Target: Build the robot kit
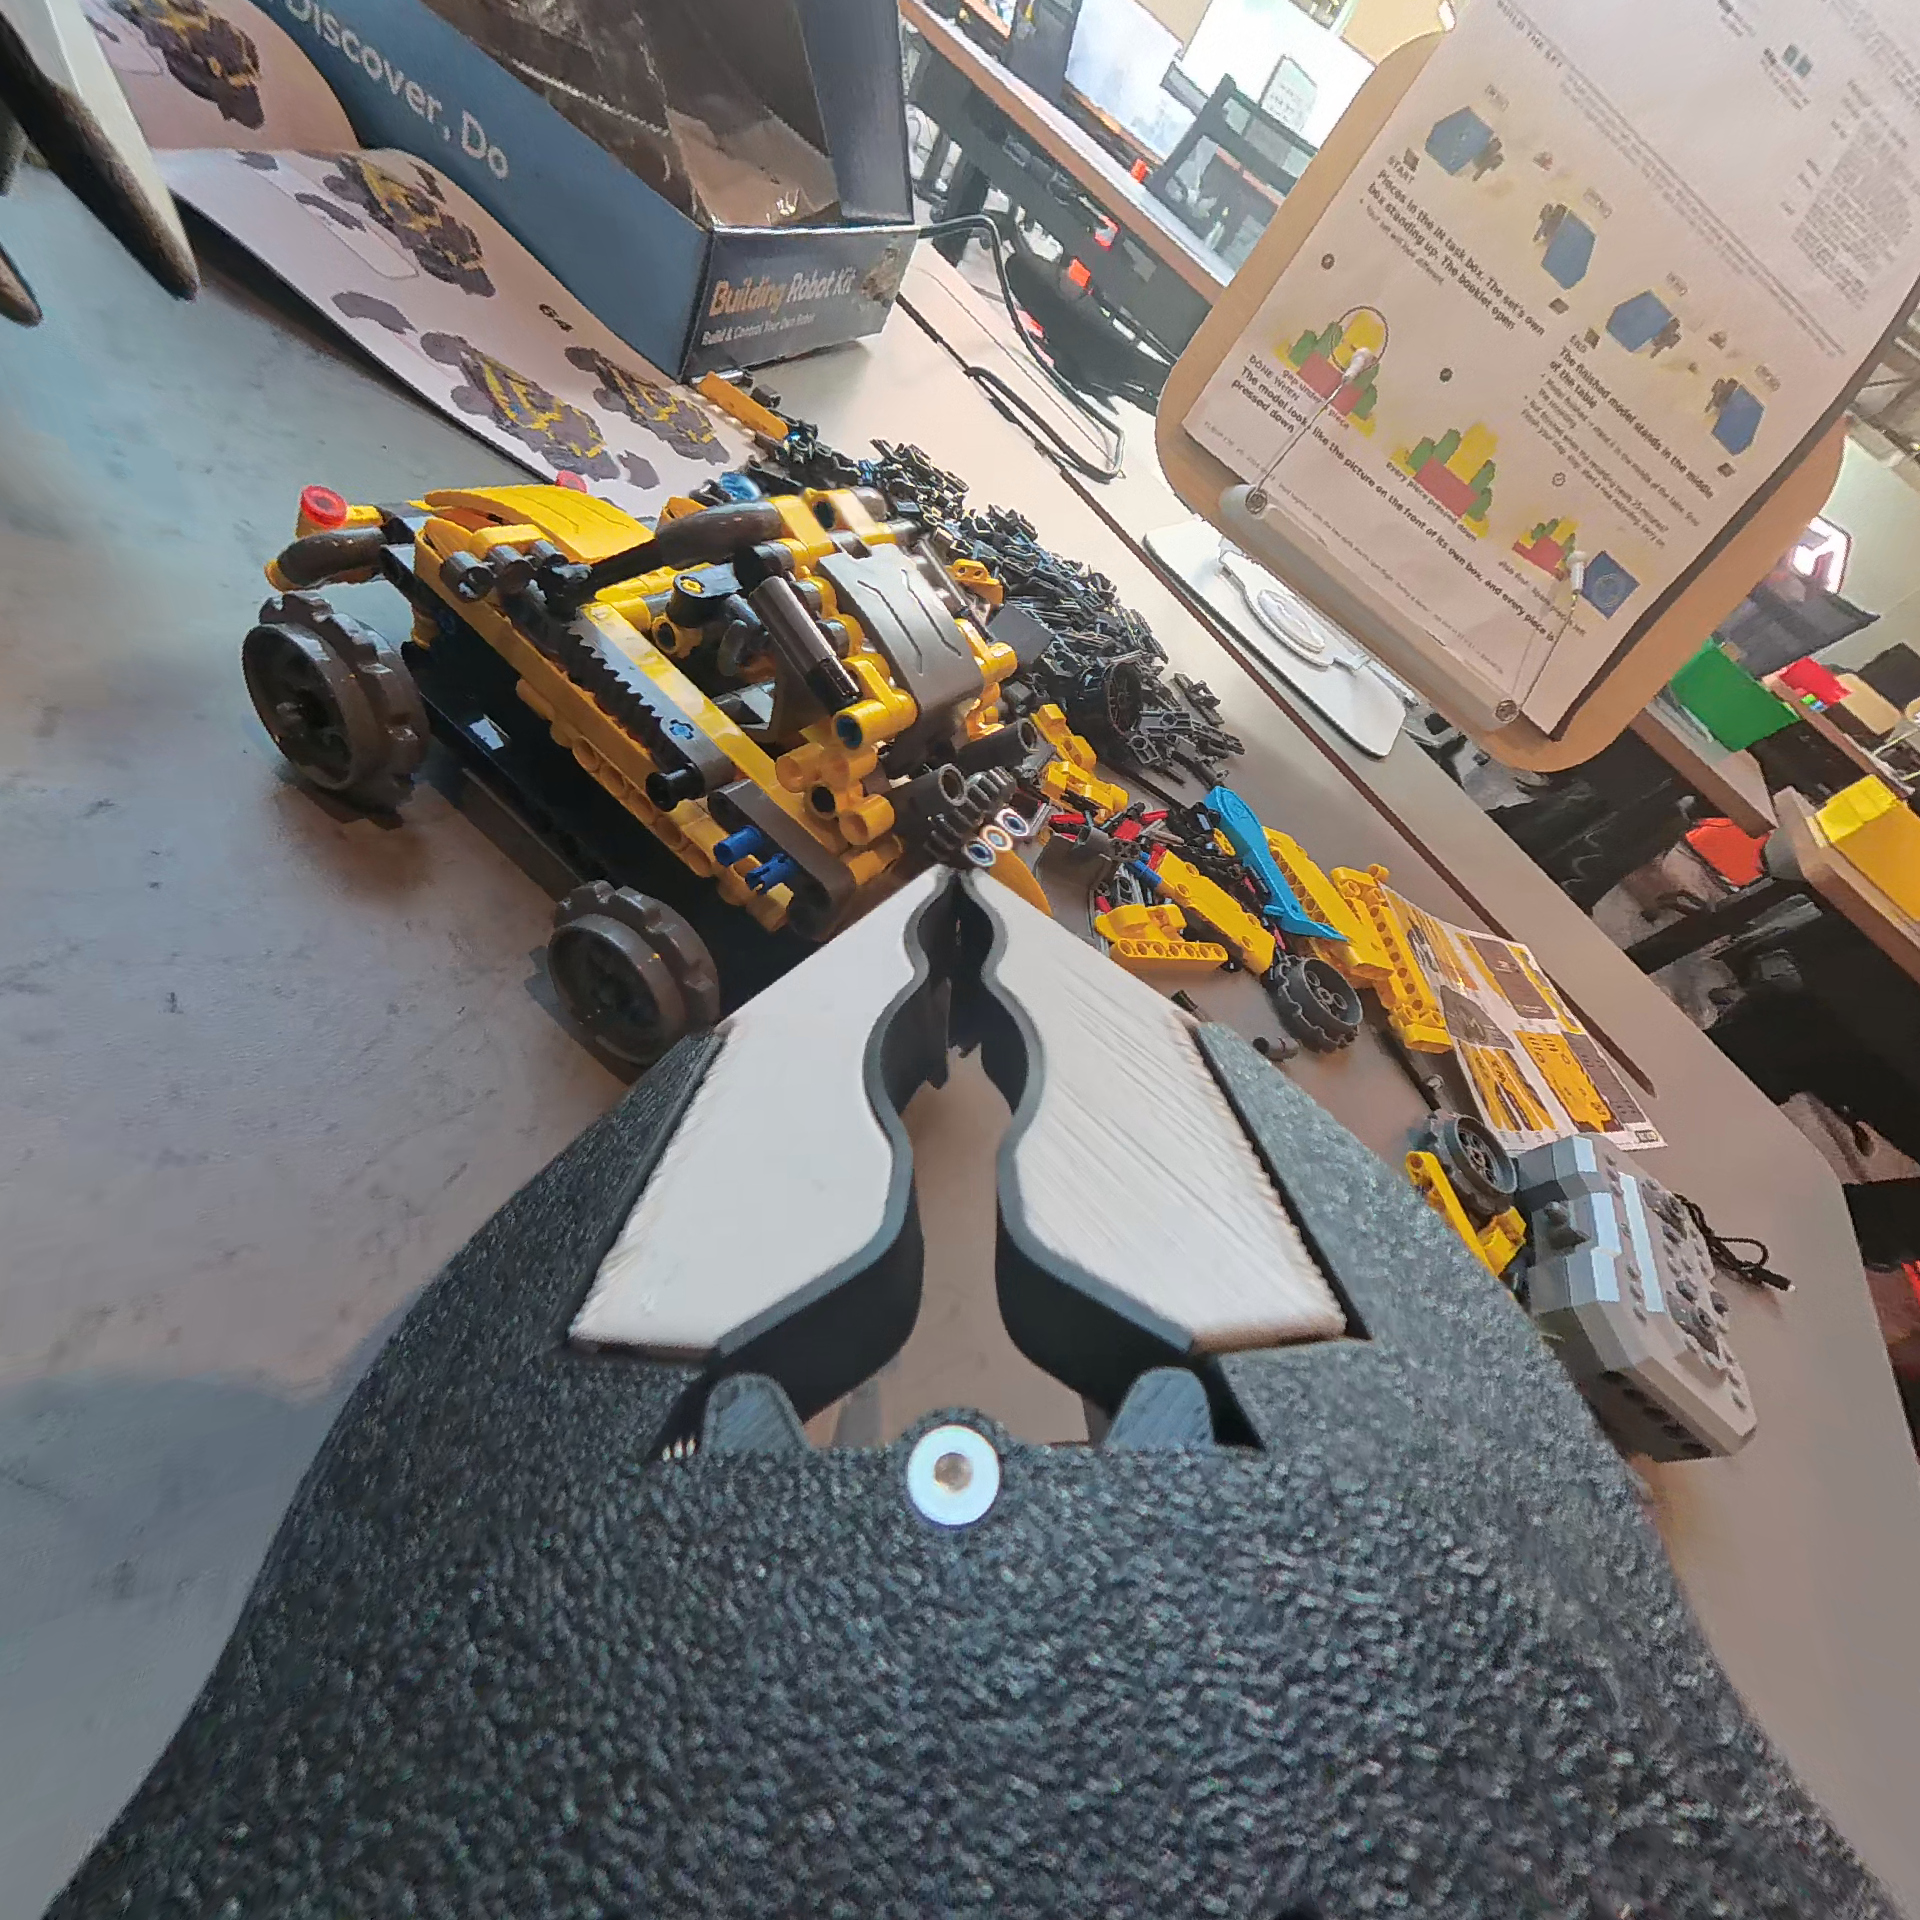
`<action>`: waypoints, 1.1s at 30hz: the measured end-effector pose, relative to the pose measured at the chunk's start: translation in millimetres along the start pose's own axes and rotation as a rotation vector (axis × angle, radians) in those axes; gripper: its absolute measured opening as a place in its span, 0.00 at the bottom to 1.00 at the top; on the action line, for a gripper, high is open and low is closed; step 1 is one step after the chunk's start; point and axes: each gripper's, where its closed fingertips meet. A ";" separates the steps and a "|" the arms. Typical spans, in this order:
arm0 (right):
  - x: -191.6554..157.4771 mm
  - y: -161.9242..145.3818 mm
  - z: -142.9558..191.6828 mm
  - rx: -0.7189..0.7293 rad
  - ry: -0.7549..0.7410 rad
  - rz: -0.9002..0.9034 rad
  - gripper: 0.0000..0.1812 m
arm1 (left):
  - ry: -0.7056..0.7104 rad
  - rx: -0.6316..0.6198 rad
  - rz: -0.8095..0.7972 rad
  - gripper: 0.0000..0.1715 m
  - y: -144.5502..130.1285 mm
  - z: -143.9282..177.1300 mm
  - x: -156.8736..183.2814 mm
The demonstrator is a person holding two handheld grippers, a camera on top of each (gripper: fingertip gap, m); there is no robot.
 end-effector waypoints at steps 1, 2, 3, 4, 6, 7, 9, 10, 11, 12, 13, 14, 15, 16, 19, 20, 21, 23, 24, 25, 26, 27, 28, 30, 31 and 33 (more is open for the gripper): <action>1.5 -0.2 0.2 0.003 0.001 -0.018 0.00 | 0.000 0.002 0.003 0.10 0.2 0.1 -0.2; 2.3 -0.7 0.1 0.004 0.008 -0.039 0.00 | 0.000 0.001 0.002 0.10 0.1 0.1 -0.2; 2.5 -1.8 -0.4 0.001 0.019 -0.057 0.00 | 0.000 -0.001 -0.001 0.10 -0.2 -0.2 -0.1; -1.1 -2.5 -1.0 -0.002 0.052 -0.069 0.00 | 0.001 -0.003 -0.004 0.10 -0.4 -0.4 0.2; -12.8 -4.9 -2.6 -0.018 0.137 -0.056 0.00 | 0.000 -0.004 -0.007 0.10 -0.5 -0.4 0.5; -17.5 -6.2 -3.2 -0.026 0.167 -0.042 0.00 | -0.001 -0.001 -0.006 0.10 -0.2 -0.2 0.6; -24.2 -4.0 -1.6 -0.008 0.213 -0.024 0.00 | -0.002 0.005 -0.004 0.10 0.5 0.3 0.4; -30.7 -0.9 1.2 0.015 0.250 -0.006 0.00 | -0.003 0.006 -0.003 0.10 0.6 0.5 0.4; -35.9 1.8 3.9 0.037 0.275 0.015 0.00 | -0.003 0.006 -0.003 0.10 0.7 0.4 0.4; -36.0 2.9 4.9 0.047 0.267 0.028 0.00 | -0.003 0.007 -0.005 0.10 0.8 0.5 0.6; -34.8 4.3 5.8 0.059 0.258 0.029 0.00 | -0.003 0.007 -0.007 0.10 0.8 0.5 0.8; -31.4 6.7 6.9 0.076 0.242 0.018 0.00 | -0.003 0.007 -0.010 0.10 0.9 0.5 1.0; -25.5 9.2 7.7 0.094 0.217 -0.007 0.00 | -0.003 0.008 -0.012 0.10 0.9 0.6 1.2; -16.7 10.3 7.6 0.102 0.181 -0.048 0.00 | -0.004 0.008 -0.013 0.10 1.1 0.6 1.3; 1.1 -2.4 2.6 -0.017 0.174 -0.313 0.10 | -0.003 0.009 -0.003 0.10 1.0 0.6 0.3; -1.6 -3.5 2.4 -0.056 0.227 -0.415 0.28 | 0.000 0.009 0.003 0.10 1.0 0.6 -0.7; -6.5 -1.1 4.1 -0.071 0.291 -0.484 0.34 | 0.002 0.009 0.009 0.10 1.1 0.5 -1.5; -9.8 3.6 7.2 -0.072 0.354 -0.517 0.34 | 0.003 0.007 0.008 0.11 0.8 0.3 -1.6; -7.1 1.2 6.3 -0.074 0.341 -0.499 0.38 | 0.003 0.003 0.003 0.11 0.4 0.0 -1.2; -8.8 -3.0 5.2 -0.088 0.353 -0.490 0.43 | 0.002 -0.002 -0.002 0.11 -0.2 -0.5 -0.6; -15.3 -7.9 4.5 -0.121 0.399 -0.497 0.46 | 0.002 -0.006 -0.005 0.11 -0.7 -0.9 -0.2; -23.4 -11.7 4.0 -0.153 0.458 -0.502 0.48 | 0.000 -0.008 -0.007 0.11 -1.0 -1.1 0.1; -29.9 -12.8 2.3 -0.170 0.508 -0.493 0.49 | 0.000 -0.008 -0.005 0.11 -0.9 -1.1 0.0; -32.5 -10.9 -7.0 -0.171 0.536 -0.434 0.50 | -0.001 -0.002 0.002 0.11 -0.3 -0.5 -0.5; -34.6 -8.9 -11.2 -0.169 0.559 -0.405 0.50 | -0.001 0.002 0.006 0.11 0.2 -0.2 -0.8; -40.3 -8.2 -17.5 -0.198 0.617 -0.371 0.48 | -0.002 0.006 0.011 0.11 0.7 0.2 -1.3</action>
Point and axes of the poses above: each gripper's, where its closed fingertips meet, z back along the fingers, y out of its top, x = y × z across the jaws, and after that the axes turned 5 degrees about x, right-handed
